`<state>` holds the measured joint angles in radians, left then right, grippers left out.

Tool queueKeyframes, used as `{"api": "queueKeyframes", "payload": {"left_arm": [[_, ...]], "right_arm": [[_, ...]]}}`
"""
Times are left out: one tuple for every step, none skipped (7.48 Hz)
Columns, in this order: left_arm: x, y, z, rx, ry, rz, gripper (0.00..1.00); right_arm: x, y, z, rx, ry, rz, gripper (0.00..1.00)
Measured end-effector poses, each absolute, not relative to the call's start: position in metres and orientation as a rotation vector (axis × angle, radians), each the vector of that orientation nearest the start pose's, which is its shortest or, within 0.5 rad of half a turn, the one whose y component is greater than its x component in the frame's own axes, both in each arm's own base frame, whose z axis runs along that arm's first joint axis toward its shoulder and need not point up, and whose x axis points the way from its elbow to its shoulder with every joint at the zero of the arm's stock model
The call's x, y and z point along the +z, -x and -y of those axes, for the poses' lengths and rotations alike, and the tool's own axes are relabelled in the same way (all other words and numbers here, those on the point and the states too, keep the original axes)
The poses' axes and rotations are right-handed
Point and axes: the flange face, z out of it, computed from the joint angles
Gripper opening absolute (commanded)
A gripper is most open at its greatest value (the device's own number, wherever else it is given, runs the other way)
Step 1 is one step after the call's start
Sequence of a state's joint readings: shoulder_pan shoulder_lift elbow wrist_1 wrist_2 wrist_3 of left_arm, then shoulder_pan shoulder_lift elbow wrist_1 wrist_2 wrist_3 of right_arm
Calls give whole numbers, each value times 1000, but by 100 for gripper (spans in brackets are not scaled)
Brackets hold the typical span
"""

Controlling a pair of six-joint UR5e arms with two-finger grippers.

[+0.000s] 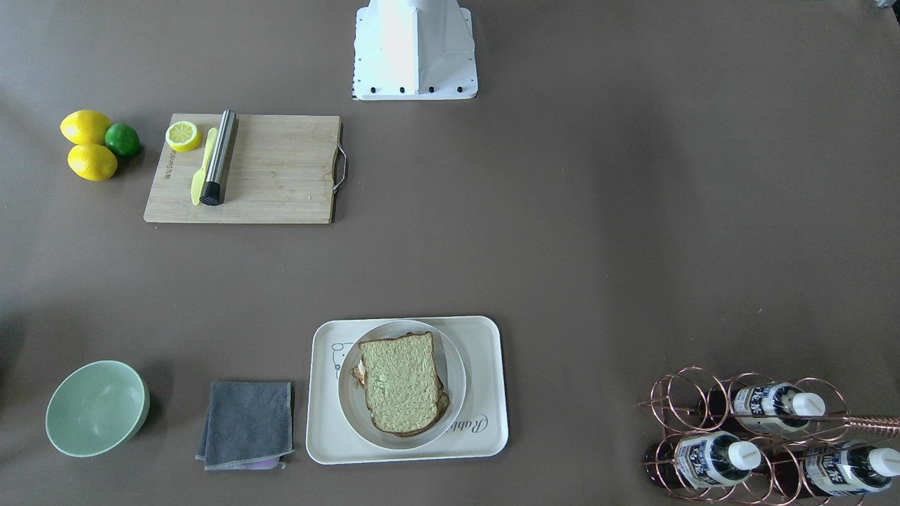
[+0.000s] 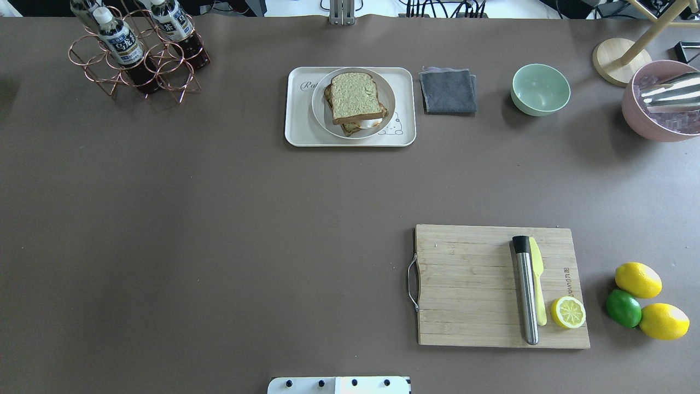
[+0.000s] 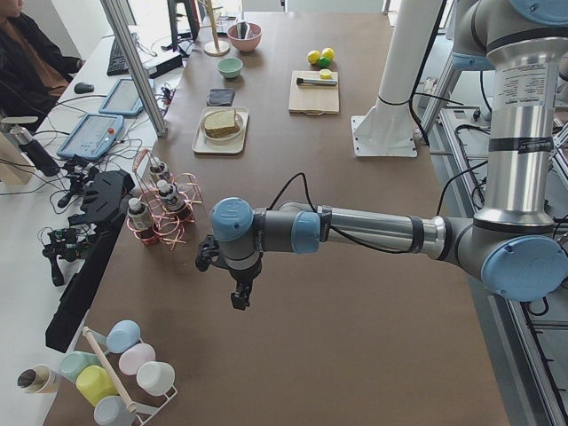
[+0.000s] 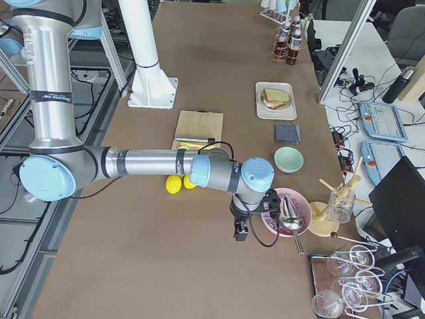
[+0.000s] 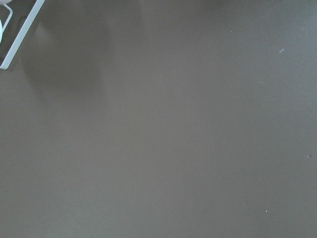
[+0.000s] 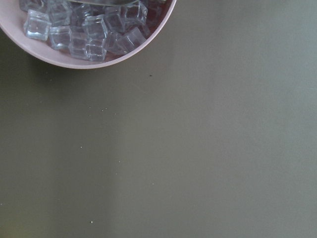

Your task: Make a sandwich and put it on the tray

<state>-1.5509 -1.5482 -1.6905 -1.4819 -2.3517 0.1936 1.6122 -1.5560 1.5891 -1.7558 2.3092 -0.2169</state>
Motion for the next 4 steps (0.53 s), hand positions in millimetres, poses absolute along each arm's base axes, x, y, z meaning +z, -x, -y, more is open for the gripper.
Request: {"api": "queueKeyframes", "payload": {"left_arm": [[618,54,483,207,-79,-777,98],[617,54,484,209,-83,-776,98],[617,54,484,209,-85,-775,98],[617,54,485,209,-87,-775,98]], "right_arm": [[666,-85,479,-114,33,767,100],[668,-84,477,-117,19,776,100],[668,-84,476,-119,10,780,100],[667,-84,477,-121,6,779,100]]}}
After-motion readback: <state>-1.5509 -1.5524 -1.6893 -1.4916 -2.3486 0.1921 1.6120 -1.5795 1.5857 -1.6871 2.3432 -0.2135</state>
